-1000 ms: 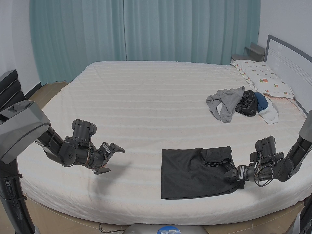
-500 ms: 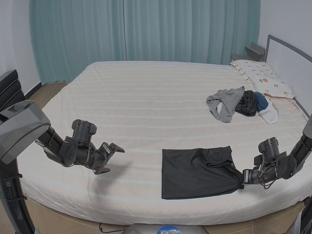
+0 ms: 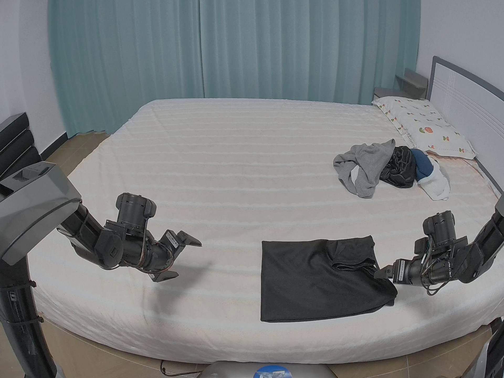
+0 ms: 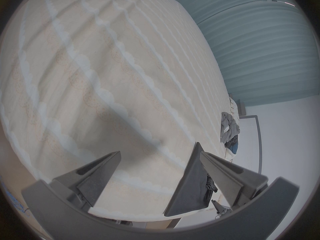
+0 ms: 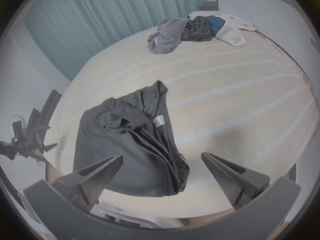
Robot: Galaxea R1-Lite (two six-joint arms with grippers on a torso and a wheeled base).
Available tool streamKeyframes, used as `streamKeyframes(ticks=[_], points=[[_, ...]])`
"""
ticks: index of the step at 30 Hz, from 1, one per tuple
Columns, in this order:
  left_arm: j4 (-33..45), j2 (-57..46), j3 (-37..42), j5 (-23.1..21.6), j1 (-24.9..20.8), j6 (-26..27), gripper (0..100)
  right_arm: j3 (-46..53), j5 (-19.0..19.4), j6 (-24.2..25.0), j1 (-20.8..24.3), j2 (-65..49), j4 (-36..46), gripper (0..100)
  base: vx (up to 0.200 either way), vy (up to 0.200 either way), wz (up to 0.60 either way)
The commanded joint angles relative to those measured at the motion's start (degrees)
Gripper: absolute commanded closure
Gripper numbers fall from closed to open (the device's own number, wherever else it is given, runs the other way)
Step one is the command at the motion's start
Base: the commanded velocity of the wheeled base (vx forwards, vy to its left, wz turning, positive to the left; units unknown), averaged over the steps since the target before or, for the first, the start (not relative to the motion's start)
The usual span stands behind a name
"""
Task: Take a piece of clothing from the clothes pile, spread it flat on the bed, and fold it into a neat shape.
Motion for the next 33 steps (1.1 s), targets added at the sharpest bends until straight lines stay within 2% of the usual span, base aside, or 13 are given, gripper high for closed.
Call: streamKeyframes(ticks=[1, 2, 3, 4, 9, 17, 22, 26, 33], points=[[-0.01, 0.08, -0.06, 0.01, 0.01, -0.02, 0, -1.65, 0.52, 3.0, 2.27, -1.32, -1.2, 0, 0.0, 0.0, 0.0], [-0.01, 0.08, -0.06, 0.01, 0.01, -0.02, 0, -2.0, 0.61, 5.99, 4.82, -0.79, -2.96, 0, 0.0, 0.0, 0.0], [-0.01, 0.08, -0.06, 0.01, 0.01, -0.02, 0, -2.17, 0.61, 6.95, 5.43, -0.53, -3.57, 0, 0.0, 0.0, 0.0], [-0.01, 0.08, -0.06, 0.01, 0.01, -0.02, 0, -2.61, 0.7, 10.64, 7.81, 0.44, -6.12, 0, 0.0, 0.0, 0.0], [-0.01, 0.08, -0.14, 0.01, 0.01, -0.11, 0, -4.63, 0.7, 19.61, 14.14, 4.84, -12.36, 0, 0.0, 0.0, 0.0], [-0.01, 0.16, -0.14, 0.01, 0.01, -0.11, 0, -8.32, 2.11, 26.46, 18.18, 10.64, -14.38, 0, 0.0, 0.0, 0.0], [-0.01, 0.16, -0.14, 0.01, 0.01, -0.2, 0, -12.28, 2.02, 27.52, 16.33, 15.21, -15.44, 0, 0.0, 0.0, 0.0], [-0.01, 0.08, -0.14, 0.01, 0.01, -0.11, 0, -14.3, 1.93, 27.43, 13.96, 19.25, -19.57, 0, 0.0, 0.0, 0.0], [-0.01, 0.16, -0.14, 0.01, 0.01, -0.11, 0, -17.55, -1.23, 27.25, 6.93, 22.41, -22.38, 0, 0.0, 0.0, 0.0]])
